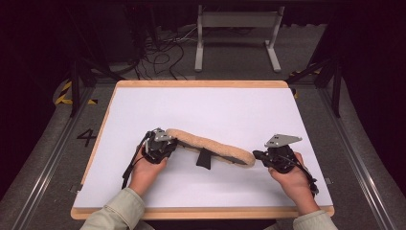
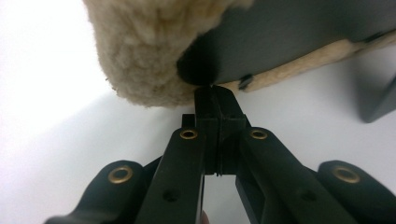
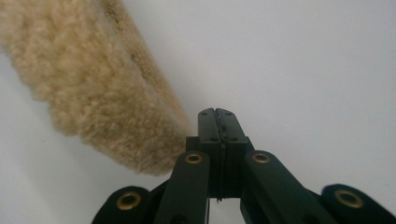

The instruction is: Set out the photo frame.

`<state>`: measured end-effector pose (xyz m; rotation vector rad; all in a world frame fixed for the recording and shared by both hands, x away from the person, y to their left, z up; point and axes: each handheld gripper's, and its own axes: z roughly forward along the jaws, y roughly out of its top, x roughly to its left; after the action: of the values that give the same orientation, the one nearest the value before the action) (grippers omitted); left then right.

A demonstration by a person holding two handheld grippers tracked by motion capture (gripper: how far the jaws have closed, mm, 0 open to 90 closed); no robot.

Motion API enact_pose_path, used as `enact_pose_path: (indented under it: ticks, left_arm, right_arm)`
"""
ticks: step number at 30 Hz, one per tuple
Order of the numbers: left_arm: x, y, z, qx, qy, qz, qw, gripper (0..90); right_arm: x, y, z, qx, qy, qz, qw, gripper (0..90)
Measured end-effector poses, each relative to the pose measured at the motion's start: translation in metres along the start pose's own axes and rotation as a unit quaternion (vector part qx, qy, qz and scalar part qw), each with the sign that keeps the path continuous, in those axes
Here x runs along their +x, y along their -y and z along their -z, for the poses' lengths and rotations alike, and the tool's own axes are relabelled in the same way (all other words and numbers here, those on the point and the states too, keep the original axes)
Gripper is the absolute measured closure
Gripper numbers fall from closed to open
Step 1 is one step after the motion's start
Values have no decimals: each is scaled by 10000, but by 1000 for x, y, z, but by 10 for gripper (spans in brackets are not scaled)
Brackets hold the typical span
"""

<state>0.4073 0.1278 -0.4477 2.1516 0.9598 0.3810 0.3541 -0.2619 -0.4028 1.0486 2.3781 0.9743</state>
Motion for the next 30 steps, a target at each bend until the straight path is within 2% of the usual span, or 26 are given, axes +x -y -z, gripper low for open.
enact_pose_path:
  ticks: [7,11,16,21,26,30]
  left_arm:
    - [-8,6,16,-59,165,30,9998,891]
    - [-14,12,26,-5,265,-36,9996,888]
    - [-18,15,33,-55,337,-28,9994,881]
    - [-23,15,35,-51,488,-58,9988,876]
    - [-34,10,31,-11,672,-189,9976,875]
    - [-43,6,27,-26,907,-253,9956,878]
  right_arm:
    - [6,1,1,80,-72,86,9999,900]
    - [14,3,5,136,-129,156,9997,900]
    - [26,7,11,199,-204,277,9992,900]
    - [33,10,14,233,-282,372,9986,900]
    - [41,13,18,253,-427,480,9976,900]
    - [46,15,20,225,-593,568,9964,900]
